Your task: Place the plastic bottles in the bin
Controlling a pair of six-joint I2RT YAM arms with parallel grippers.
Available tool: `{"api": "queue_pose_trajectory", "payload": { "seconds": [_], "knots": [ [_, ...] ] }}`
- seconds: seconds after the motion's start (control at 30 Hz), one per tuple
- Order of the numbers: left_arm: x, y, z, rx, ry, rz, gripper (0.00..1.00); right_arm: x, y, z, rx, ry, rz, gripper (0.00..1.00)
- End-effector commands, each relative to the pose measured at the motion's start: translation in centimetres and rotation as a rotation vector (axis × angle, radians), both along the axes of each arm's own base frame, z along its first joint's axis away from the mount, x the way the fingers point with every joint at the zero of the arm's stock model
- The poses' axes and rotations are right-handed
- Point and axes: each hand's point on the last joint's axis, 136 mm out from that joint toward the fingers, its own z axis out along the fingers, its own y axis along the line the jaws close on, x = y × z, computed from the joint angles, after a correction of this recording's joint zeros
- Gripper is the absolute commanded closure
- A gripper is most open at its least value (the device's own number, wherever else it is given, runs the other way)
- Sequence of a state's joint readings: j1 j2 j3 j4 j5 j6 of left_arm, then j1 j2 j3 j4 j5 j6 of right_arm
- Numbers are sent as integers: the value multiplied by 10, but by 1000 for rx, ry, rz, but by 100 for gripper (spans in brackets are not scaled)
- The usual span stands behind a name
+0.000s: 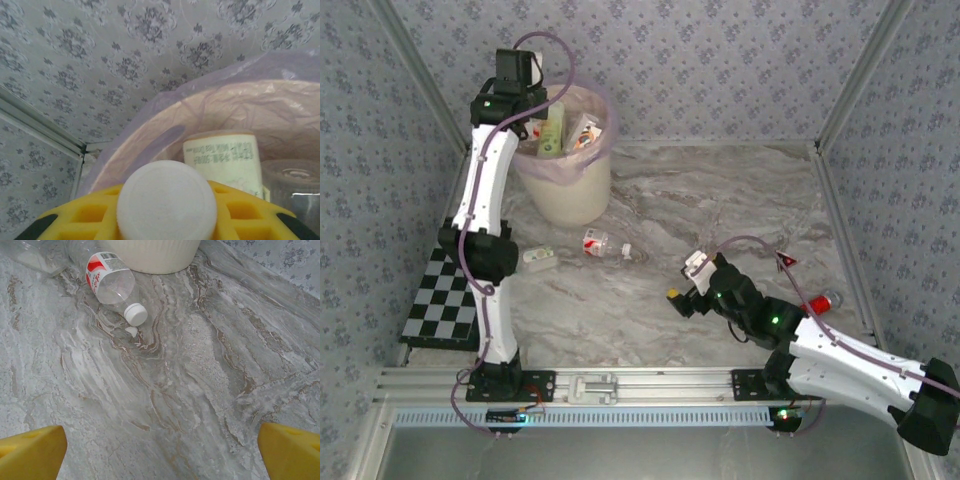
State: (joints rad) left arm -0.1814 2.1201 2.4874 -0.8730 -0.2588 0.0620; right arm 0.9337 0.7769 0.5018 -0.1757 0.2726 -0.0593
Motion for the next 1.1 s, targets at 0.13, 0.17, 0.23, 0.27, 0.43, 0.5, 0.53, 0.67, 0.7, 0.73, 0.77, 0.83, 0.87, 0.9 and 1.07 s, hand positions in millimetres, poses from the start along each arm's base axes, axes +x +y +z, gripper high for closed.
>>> {"api": "queue_pose_trajectory", "payload": {
  "seconds": [0.13,0.17,0.23,0.27,0.43,0.5,0.53,0.67,0.7,0.73,0.77,0.83,0.87,0.9,1.07],
  "knots": [
    [-43,-30,-132,-32,450,-118,100,0,-5,-1,5,6,-20,0],
    [-46,-29,-137,-29,461,-117,100,0,-6,-2,3,6,-23,0],
    [-50,-26,-145,-20,470,-106,100,1,-6,-4,3,7,-26,0],
    [-51,-24,-151,-24,478,-102,100,1,-7,-5,4,7,-27,0],
    [-57,-28,-175,-72,512,-102,100,2,-3,-6,7,15,-12,0],
    [-59,-35,-183,-95,524,-118,97,3,-3,-7,5,15,-12,0],
    [-59,-38,-187,-95,531,-121,96,3,-4,-7,1,14,-14,0],
    [-62,-47,-202,-120,557,-144,91,4,-5,-7,5,16,-18,0],
    [-62,-50,-204,-137,558,-153,91,3,-5,-7,5,16,-17,0],
    [-63,-54,-205,-153,561,-164,92,3,-5,-6,8,16,-18,0],
    [-64,-57,-204,-166,561,-174,92,3,-6,-6,6,18,-18,0],
    [-63,-59,-193,-162,535,-181,90,2,-7,-6,4,19,-21,0],
    [-62,-59,-184,-156,516,-180,86,2,-9,-6,1,18,-24,0],
    [-61,-57,-172,-147,495,-177,79,2,-10,-5,1,16,-26,0],
    [-61,-41,-103,-77,366,-153,52,3,-11,-3,4,12,-30,0]
  ]
}}
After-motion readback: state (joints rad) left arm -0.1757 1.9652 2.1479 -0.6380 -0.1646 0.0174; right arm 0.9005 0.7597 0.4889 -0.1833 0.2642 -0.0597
